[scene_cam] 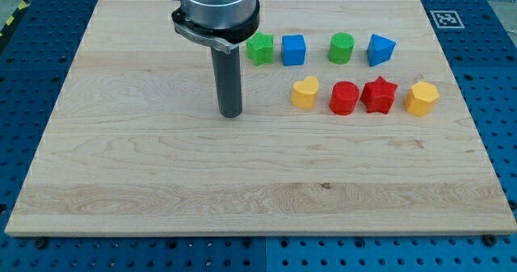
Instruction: Move your arm towards the yellow hexagon
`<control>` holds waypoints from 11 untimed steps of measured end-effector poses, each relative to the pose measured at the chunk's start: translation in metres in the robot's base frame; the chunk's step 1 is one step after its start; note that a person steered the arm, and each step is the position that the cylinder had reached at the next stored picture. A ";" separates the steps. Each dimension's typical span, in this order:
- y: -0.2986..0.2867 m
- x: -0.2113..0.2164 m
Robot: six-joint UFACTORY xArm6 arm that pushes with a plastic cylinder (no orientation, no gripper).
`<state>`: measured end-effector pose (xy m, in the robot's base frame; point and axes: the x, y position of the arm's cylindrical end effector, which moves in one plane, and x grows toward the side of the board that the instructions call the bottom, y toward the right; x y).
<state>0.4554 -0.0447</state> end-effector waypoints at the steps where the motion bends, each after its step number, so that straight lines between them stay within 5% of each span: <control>1: 0.016 0.004; 6: 0.272 0.069; 11: 0.357 -0.035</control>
